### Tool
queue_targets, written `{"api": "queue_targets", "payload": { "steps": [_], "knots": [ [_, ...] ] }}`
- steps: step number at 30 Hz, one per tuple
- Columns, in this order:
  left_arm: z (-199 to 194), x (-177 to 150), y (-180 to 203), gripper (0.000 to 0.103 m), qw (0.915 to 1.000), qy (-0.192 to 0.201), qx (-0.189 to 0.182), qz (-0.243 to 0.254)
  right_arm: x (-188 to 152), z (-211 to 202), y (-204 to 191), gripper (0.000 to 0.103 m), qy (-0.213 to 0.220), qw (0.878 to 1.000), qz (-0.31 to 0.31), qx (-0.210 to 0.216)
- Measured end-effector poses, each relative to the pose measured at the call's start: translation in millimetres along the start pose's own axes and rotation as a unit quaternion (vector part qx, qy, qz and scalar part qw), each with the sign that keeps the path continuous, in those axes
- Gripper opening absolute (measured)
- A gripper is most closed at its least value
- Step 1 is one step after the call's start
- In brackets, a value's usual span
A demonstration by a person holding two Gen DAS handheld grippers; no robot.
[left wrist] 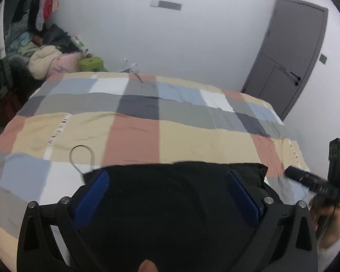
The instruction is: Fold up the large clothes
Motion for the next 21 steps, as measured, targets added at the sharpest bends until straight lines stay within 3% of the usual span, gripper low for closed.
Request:
{"api": "queue_targets", "payload": {
  "steps": [2,5,7,9,14,21],
  "knots": [
    [18.1,-15.6,12.4,0.103,0.9999,-0.008,-0.007,0.012,-19.1,14.4,-21.4,0.087,-0.001,1.0,-0.013,0.012],
    [48.1,-38.6,13.2,0.103,0.9994,-0.026,0.008,0.022,-37.5,30.3,-36.0,0.083,0.0,0.999,-0.05,-0.017],
    [68.1,-49.8,4.9,0.103,0.999,-0.035,0.018,0.021,-48.7,51.6,-39.6,0.069,-0.01,0.997,-0.067,-0.033],
    [87.0,-62.0,-4.5,0.103,0.9984,-0.045,0.028,0.016,-54.3,68.7,-35.5,0.068,-0.016,0.997,-0.069,-0.042],
    [122.0,-73.7,-18.2,0.103,0.9983,-0.056,0.02,0.0,-49.3,91.9,-22.5,0.068,-0.005,0.997,-0.054,-0.054],
    [161.7,-68.9,-33.4,0.103,0.9963,-0.073,0.044,0.006,-36.3,124.9,-20.5,0.068,-0.004,0.995,-0.067,-0.074]
  ]
}}
Point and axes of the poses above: each gripper's, at about its wrist camera, not at the fingertips, and z roughly the way its jaws point, y to its right, x to its top, the point moved 10 cm from there along z, roughly the way its jaws point, and after that the axes turned 8 degrees about -x, right-handed, at the moved point
